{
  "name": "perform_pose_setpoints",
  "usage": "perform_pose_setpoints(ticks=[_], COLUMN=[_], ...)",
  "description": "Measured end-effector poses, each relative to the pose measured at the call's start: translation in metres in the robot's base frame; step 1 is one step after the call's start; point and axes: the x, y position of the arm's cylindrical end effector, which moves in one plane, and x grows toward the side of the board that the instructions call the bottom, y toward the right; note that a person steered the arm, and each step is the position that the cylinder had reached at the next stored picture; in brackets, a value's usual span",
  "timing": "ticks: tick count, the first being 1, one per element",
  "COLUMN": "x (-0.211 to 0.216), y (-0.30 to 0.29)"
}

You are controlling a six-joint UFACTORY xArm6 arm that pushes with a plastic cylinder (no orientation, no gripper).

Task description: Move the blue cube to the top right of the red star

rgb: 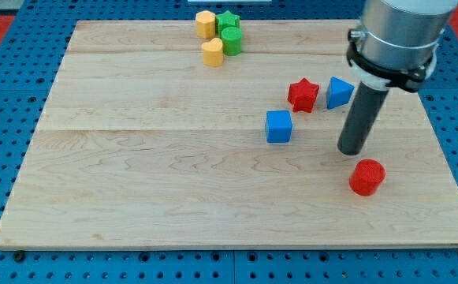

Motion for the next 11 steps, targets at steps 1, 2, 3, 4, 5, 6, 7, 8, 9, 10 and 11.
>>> perform_pose_setpoints(ticks=[1,2,3,4,5,6,7,8,9,10,11], x=[0.018,0.032,0.011,-0.038,-0.091,-0.145,-0.164,-0.186,-0.207,-0.206,-0.200], y=[0.006,0.007,0.008,0.013,0.015,0.018,-0.002,-0.005,-0.007,-0.036,-0.062])
